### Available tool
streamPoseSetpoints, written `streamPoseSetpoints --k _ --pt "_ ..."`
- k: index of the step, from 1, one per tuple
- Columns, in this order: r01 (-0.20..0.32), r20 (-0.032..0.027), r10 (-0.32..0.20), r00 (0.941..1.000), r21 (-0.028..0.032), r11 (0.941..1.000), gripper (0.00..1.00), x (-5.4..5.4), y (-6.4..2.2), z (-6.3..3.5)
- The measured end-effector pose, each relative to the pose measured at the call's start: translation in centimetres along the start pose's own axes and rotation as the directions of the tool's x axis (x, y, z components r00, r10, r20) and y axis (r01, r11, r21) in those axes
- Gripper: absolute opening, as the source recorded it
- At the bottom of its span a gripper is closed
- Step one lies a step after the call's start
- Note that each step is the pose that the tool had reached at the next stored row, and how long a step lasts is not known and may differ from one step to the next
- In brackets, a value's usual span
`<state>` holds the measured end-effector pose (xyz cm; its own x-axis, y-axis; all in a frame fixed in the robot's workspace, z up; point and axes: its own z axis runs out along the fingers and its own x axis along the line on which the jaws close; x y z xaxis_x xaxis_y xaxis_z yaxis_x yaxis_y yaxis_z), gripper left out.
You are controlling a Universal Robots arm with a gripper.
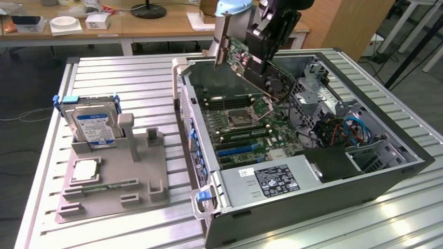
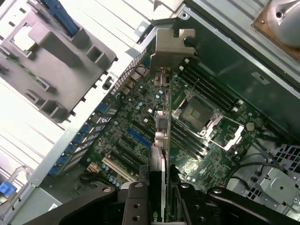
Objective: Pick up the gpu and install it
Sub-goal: 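Insert the gpu into the slot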
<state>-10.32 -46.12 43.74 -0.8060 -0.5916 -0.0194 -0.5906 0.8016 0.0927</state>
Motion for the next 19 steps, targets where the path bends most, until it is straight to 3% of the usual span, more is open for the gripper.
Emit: streamPoseSetpoints --k 10,19 --pt "0.102 -0.0094 -0.102 0.9947 -0.0025 0.9947 0.26 0.00 0.00 0.01" --pt "0.193 -0.0176 -0.193 0.9810 -0.0055 0.9812 0.26 0.00 0.00 0.01"
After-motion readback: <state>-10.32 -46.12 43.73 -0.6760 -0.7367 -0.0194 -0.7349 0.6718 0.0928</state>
